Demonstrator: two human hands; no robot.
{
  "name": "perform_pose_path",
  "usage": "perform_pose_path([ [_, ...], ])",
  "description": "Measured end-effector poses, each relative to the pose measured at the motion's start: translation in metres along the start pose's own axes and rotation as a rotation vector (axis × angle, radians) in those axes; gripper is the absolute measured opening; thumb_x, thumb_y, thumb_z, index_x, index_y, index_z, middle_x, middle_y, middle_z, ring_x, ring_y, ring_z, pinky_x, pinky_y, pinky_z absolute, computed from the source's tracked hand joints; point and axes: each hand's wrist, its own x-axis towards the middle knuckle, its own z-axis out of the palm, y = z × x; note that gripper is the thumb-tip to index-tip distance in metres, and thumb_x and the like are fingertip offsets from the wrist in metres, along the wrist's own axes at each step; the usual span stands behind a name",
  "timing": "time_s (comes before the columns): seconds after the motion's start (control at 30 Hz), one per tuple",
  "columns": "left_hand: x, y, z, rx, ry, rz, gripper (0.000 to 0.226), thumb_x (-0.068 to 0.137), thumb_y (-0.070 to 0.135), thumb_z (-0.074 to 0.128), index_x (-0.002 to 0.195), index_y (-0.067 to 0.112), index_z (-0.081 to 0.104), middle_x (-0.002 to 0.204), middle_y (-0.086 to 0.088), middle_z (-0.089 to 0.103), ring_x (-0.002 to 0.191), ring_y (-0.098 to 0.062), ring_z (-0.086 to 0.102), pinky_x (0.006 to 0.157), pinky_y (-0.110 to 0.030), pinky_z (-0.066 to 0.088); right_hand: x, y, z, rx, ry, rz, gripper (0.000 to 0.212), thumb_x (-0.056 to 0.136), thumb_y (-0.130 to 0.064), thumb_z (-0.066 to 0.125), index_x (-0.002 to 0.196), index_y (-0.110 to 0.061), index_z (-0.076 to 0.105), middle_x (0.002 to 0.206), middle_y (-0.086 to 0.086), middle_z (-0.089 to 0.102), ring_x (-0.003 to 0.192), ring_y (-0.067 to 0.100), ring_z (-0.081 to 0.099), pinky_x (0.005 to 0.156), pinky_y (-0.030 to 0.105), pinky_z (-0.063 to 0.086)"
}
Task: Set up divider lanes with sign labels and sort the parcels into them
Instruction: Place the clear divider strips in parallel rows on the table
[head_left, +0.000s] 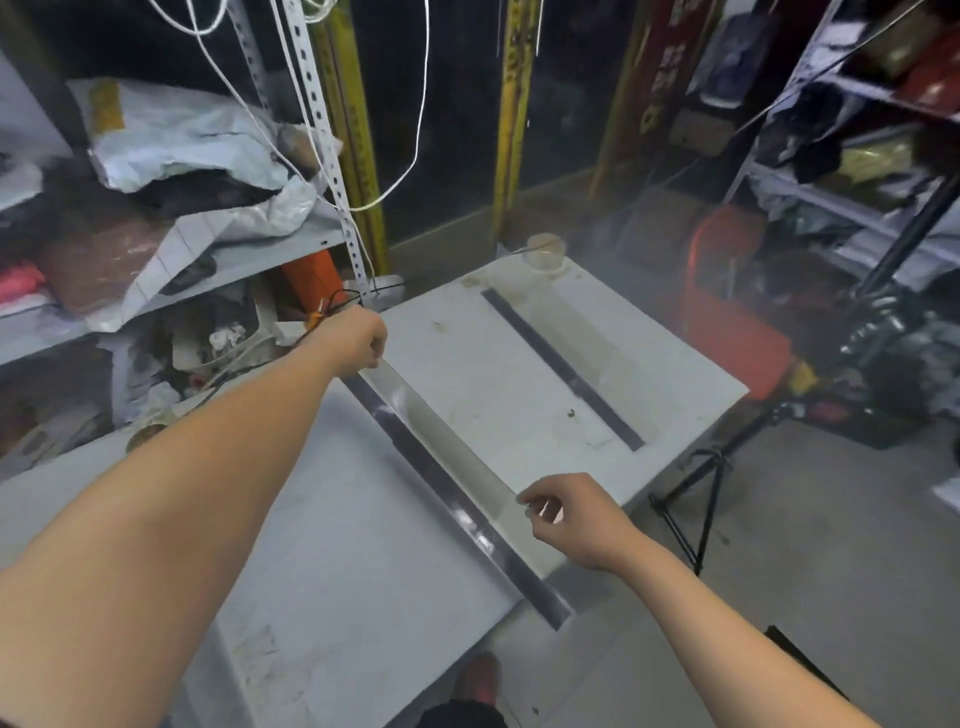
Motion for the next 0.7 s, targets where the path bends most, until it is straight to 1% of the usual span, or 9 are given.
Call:
perform_pose_path([
  [0.07, 0.024, 0.003, -0.001, -0.019, 0.004, 0.012, 0.011, 0.084, 0.014, 0.077, 0.082, 0.020, 0.068, 0.092, -0.002, 0.067, 0.085, -0.022, 0.062, 0.067, -0.026, 0.044, 0.013, 0.003, -0.006, -0.005, 0.036, 0.027, 0.026, 0.089, -0.019, 0.060, 0.111, -0.026, 0.073, 0.092, -0.019, 0.067, 0.084, 0.002, 0.063, 0.081, 0.022, 0.053],
  [0.17, 0.057, 0.005, 0.000, -0.027, 0.002, 0.036, 0.005, 0.084, 0.010, 0.075, 0.085, 0.013, 0.071, 0.091, -0.004, 0.067, 0.082, -0.022, 0.062, 0.068, -0.028, 0.047, 0.033, 0.007, -0.011, -0.028, 0.060, 0.058, 0.027, 0.088, -0.019, 0.061, 0.111, -0.027, 0.072, 0.092, -0.019, 0.066, 0.085, 0.003, 0.062, 0.083, 0.026, 0.053],
  [0.3, 0.099, 0.004, 0.005, -0.058, -0.005, 0.062, 0.008, 0.082, 0.005, 0.075, 0.081, 0.012, 0.071, 0.089, -0.006, 0.067, 0.081, -0.024, 0.063, 0.065, -0.030, 0.047, 0.060, 0.010, -0.015, -0.039, 0.083, 0.106, 0.027, 0.088, -0.021, 0.061, 0.112, -0.028, 0.070, 0.094, -0.020, 0.066, 0.087, 0.002, 0.061, 0.081, 0.023, 0.050],
  [0.47, 0.138, -0.004, 0.018, -0.038, -0.027, 0.093, 0.008, 0.081, 0.005, 0.074, 0.079, 0.012, 0.071, 0.087, -0.003, 0.066, 0.080, -0.022, 0.060, 0.058, -0.025, 0.038, 0.087, 0.011, -0.017, -0.035, 0.079, 0.154, 0.027, 0.089, -0.021, 0.059, 0.113, -0.029, 0.070, 0.095, -0.020, 0.064, 0.089, 0.004, 0.061, 0.082, 0.026, 0.051],
  [0.57, 0.157, -0.008, 0.029, -0.070, -0.032, 0.092, 0.013, 0.081, 0.003, 0.074, 0.076, 0.014, 0.069, 0.087, -0.005, 0.066, 0.079, -0.024, 0.061, 0.060, -0.027, 0.044, 0.100, 0.011, -0.018, -0.047, 0.056, 0.164, 0.028, 0.089, -0.019, 0.057, 0.113, -0.029, 0.069, 0.095, -0.020, 0.063, 0.088, 0.005, 0.061, 0.081, 0.027, 0.050],
  [0.63, 0.165, -0.010, 0.033, -0.073, -0.025, 0.092, 0.014, 0.081, 0.004, 0.073, 0.074, 0.015, 0.068, 0.086, -0.005, 0.066, 0.079, -0.025, 0.062, 0.064, -0.033, 0.052, 0.106, 0.012, -0.018, -0.045, 0.055, 0.178, 0.029, 0.089, -0.018, 0.057, 0.113, -0.028, 0.069, 0.094, -0.020, 0.062, 0.088, 0.006, 0.061, 0.081, 0.028, 0.051],
  [0.7, 0.170, -0.011, 0.033, -0.087, -0.014, 0.095, 0.016, 0.080, 0.005, 0.075, 0.072, 0.017, 0.067, 0.085, -0.004, 0.065, 0.079, -0.024, 0.061, 0.069, -0.037, 0.055, 0.110, 0.014, -0.018, -0.050, 0.054, 0.191, 0.030, 0.089, -0.018, 0.057, 0.114, -0.028, 0.069, 0.094, -0.019, 0.062, 0.088, 0.007, 0.061, 0.081, 0.027, 0.051],
])
